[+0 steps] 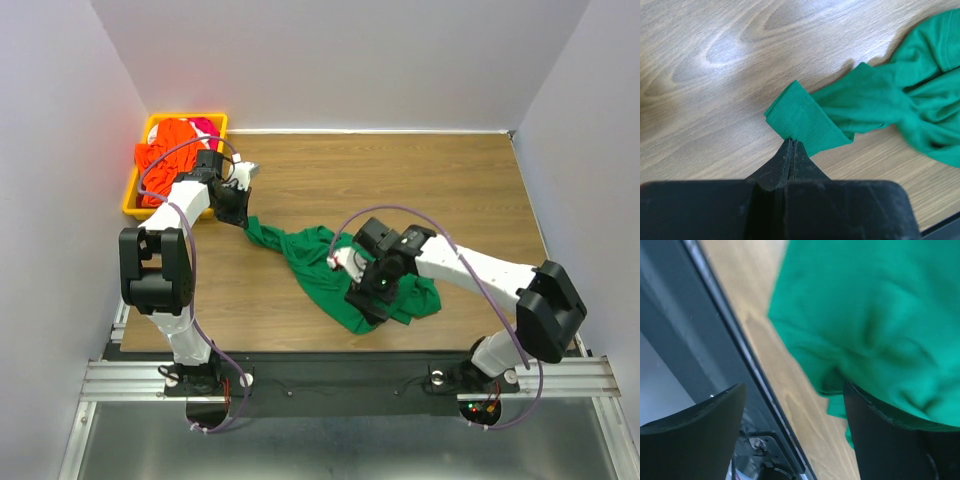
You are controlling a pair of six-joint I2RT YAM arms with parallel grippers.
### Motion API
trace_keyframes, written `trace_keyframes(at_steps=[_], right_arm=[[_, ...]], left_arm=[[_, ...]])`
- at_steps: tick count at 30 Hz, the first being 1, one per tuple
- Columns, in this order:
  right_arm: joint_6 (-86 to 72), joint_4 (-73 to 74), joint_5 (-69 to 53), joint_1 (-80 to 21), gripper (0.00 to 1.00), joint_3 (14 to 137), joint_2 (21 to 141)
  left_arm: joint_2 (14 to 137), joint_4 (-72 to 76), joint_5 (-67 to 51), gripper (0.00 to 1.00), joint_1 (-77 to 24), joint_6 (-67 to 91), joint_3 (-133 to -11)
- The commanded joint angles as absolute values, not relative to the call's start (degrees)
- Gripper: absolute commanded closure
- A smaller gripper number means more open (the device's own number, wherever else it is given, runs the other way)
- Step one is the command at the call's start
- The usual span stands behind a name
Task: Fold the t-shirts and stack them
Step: Flatten the tshirt out
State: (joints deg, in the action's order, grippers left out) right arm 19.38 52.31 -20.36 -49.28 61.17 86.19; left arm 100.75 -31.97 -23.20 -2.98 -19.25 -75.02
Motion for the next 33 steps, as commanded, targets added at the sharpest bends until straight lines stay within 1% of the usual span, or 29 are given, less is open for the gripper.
trace_keyframes(at_steps=[1, 4, 6, 7, 9, 10, 11, 14, 19, 25, 30, 33], right_arm=[[17.85, 51.51, -18.28, -45.36, 0.16, 67.58, 81.56], [15.74, 50.54, -18.71, -42.81, 0.24, 71.71, 83.58], [14.51, 49.75, -19.51, -41.57, 0.27, 73.29, 85.16], [13.63, 49.66, -20.12, -41.40, 0.32, 73.65, 86.99], [12.66, 48.87, -20.39, -41.40, 0.35, 73.39, 88.59], [11.79, 48.61, -20.56, -41.40, 0.39, 73.04, 89.99], [11.52, 48.34, -20.57, -41.40, 0.40, 72.78, 90.52], [12.12, 47.20, -20.48, -41.40, 0.41, 71.02, 91.93], [14.41, 45.70, -21.53, -41.40, 0.38, 68.91, 93.42], [16.00, 45.62, -27.06, -41.40, 0.39, 66.45, 96.41], [16.96, 44.83, -25.58, -41.40, 0.38, 66.79, 98.87], [16.96, 45.61, -26.28, -41.40, 0.61, 67.67, 99.49]], left_arm=[[99.32, -32.08, -24.08, 1.00, -2.81, -19.95, -76.11], [99.58, -32.08, -24.52, 1.00, -2.81, -19.78, -76.38], [99.75, -32.08, -24.61, 1.00, -2.81, -19.69, -76.46], [99.67, -32.08, -24.61, 1.00, -2.81, -19.69, -76.38], [99.58, -31.91, -24.70, 1.00, -2.81, -19.69, -76.20], [99.41, -31.90, -24.61, 1.00, -2.81, -19.77, -76.03], [99.40, -31.82, -24.70, 1.00, -2.81, -19.78, -75.94], [99.32, -31.55, -24.79, 1.00, -2.81, -19.69, -75.50], [99.40, -31.11, -24.79, 1.00, -2.81, -19.69, -74.80], [99.67, -31.03, -24.44, 1.00, -2.81, -19.86, -74.79], [99.49, -30.94, -24.26, 1.00, -2.72, -19.86, -74.53], [99.05, -31.11, -24.26, 1.00, -2.64, -20.13, -74.27]])
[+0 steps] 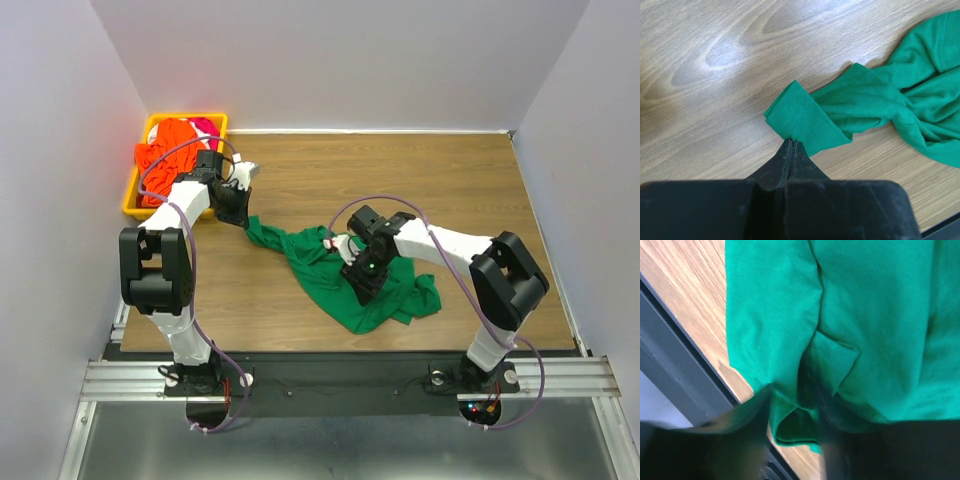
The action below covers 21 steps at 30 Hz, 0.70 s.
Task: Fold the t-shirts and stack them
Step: Flatten the tshirt out
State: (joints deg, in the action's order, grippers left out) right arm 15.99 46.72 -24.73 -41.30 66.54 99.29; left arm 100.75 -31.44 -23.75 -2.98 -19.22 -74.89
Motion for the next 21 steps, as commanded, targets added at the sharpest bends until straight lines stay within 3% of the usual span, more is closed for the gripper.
trace_keyframes(at_steps=[1, 4, 8, 11, 14, 21], right_arm=[[17.14, 46.31, -26.28, -41.40, 0.75, 68.37, 98.88], [16.70, 50.88, -24.27, -41.31, 0.99, 71.35, 93.88], [17.04, 56.41, -17.26, -40.69, 0.99, 76.00, 85.18], [19.59, 61.34, -16.45, -33.60, 0.99, 76.99, 84.82], [21.01, 60.82, -13.37, -33.57, 1.00, 78.39, 83.76], [16.00, 61.61, -10.46, -34.71, 0.99, 97.10, 103.42]], left_arm=[[98.79, -31.20, -24.17, 1.00, -2.55, -20.21, -74.27], [98.35, -31.64, -24.08, 1.00, -2.11, -20.74, -74.35], [97.74, -31.90, -24.34, 1.00, -1.23, -21.18, -74.09], [96.94, -31.73, -24.52, 1.00, -0.70, -21.01, -73.83], [96.50, -32.17, -24.35, 1.00, -0.62, -21.09, -73.74], [97.03, -31.38, -22.59, 1.00, -0.44, -19.25, -74.00]])
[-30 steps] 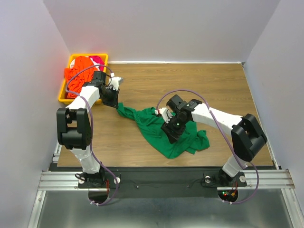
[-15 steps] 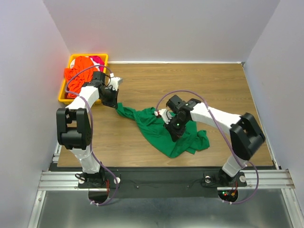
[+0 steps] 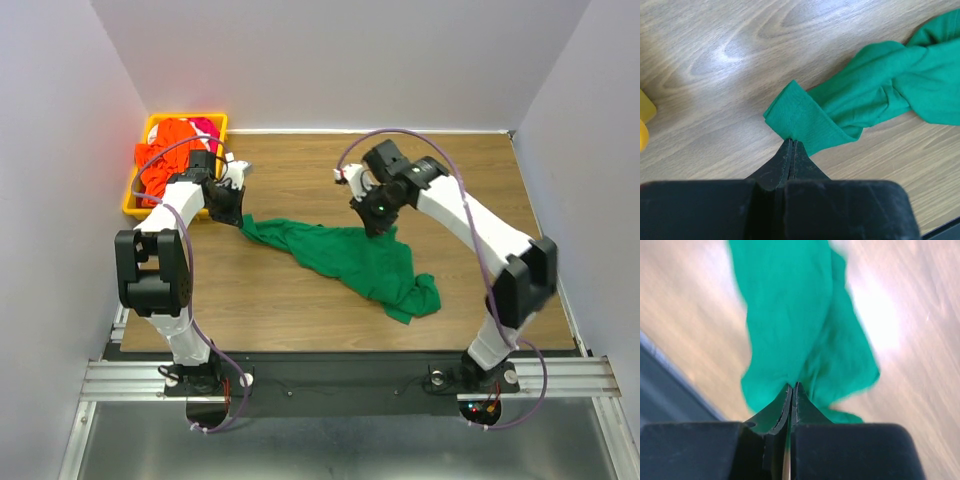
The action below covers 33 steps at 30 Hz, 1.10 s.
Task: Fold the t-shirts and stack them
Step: Flatten the tshirt out
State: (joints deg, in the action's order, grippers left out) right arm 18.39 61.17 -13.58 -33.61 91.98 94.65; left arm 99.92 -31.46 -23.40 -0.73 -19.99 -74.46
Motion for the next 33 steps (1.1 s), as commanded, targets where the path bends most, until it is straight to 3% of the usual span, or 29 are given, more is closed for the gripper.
trace_keyframes(at_steps=[1, 4, 6, 7, 8, 10, 11, 13, 21, 27, 33], right_arm=[[14.52, 61.61, -9.24, -35.41, 0.99, 99.82, 107.97], [11.26, 61.44, -10.36, -36.21, 0.99, 103.27, 113.80], [9.94, 60.91, -12.20, -36.91, 0.92, 104.76, 117.66], [9.41, 60.13, -12.83, -37.09, 0.85, 104.85, 118.56], [8.88, 59.77, -13.53, -37.00, 0.71, 104.85, 119.09], [8.88, 59.16, -15.73, -36.91, 0.58, 104.50, 118.66], [9.40, 58.89, -15.91, -37.00, 0.45, 104.24, 118.04], [10.63, 57.75, -17.66, -36.13, 0.35, 103.28, 114.72], [19.76, 56.95, -31.63, -24.63, 0.36, 100.64, 106.09], [32.16, 56.78, -30.94, -21.88, 0.44, 93.44, 105.29], [31.65, 53.10, -31.12, -21.88, 0.47, 90.88, 108.28]], left_arm=[[97.03, -31.29, -21.89, 1.00, -0.44, -19.07, -73.92], [97.12, -31.20, -20.92, 1.00, -0.44, -19.16, -74.00], [97.38, -31.46, -20.83, 1.00, -0.44, -19.25, -74.27], [97.73, -31.73, -20.92, 1.00, -0.44, -19.34, -74.53], [97.91, -31.82, -21.00, 1.00, -0.44, -19.42, -74.79], [98.17, -32.08, -21.01, 1.00, -0.44, -19.51, -75.14], [98.26, -32.17, -21.18, 1.00, -0.44, -19.60, -75.41], [98.44, -32.25, -21.79, 1.00, -0.44, -19.86, -75.59], [98.96, -32.43, -22.76, 1.00, -0.44, -20.39, -75.23], [99.75, -32.78, -23.11, 1.00, -0.44, -20.65, -75.67], [100.11, -33.05, -23.12, 1.00, -0.44, -20.65, -76.29]])
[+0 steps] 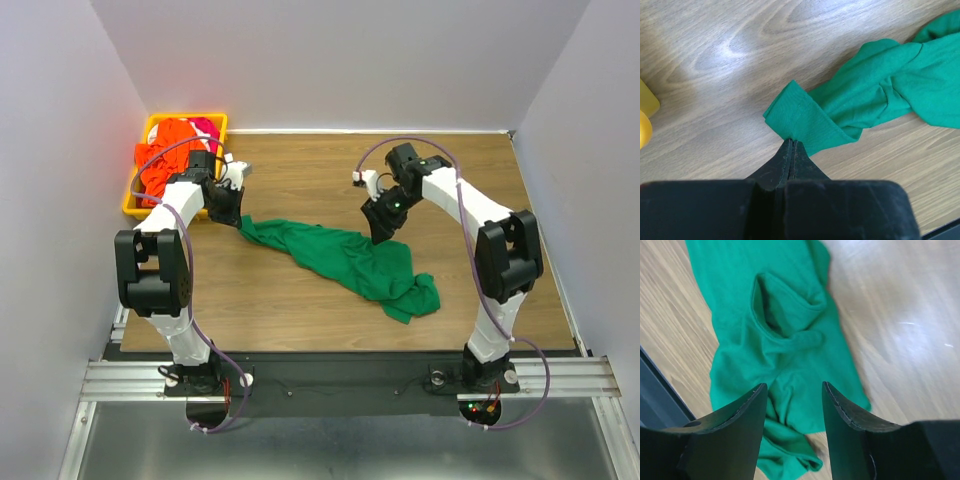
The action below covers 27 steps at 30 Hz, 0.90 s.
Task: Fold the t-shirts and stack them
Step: Flatten the tshirt out
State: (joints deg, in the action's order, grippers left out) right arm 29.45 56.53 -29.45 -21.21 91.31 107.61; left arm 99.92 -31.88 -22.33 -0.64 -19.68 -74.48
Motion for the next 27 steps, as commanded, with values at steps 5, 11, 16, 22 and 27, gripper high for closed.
trace_keyframes(at_steps=[5, 11, 16, 22, 27], right_arm=[[29.10, 49.93, -31.90, -22.50, 0.45, 91.32, 110.83], [27.16, 49.57, -34.18, -25.04, 0.50, 90.71, 112.67], [25.67, 49.66, -36.65, -27.77, 0.75, 89.12, 112.33], [20.49, 49.57, -41.13, -33.39, 1.00, 88.42, 106.19], [14.52, 47.46, -40.00, -45.49, 0.99, 86.40, 102.92]], left_arm=[[100.20, -33.05, -23.03, 1.00, -0.44, -20.83, -76.29], [100.37, -32.70, -23.29, 1.00, -0.44, -20.74, -76.20], [100.46, -32.70, -23.64, 1.00, -0.44, -20.57, -76.46], [100.11, -32.61, -23.82, 1.00, -0.44, -20.57, -76.55], [99.93, -32.43, -23.91, 1.00, -0.44, -20.39, -76.03]])
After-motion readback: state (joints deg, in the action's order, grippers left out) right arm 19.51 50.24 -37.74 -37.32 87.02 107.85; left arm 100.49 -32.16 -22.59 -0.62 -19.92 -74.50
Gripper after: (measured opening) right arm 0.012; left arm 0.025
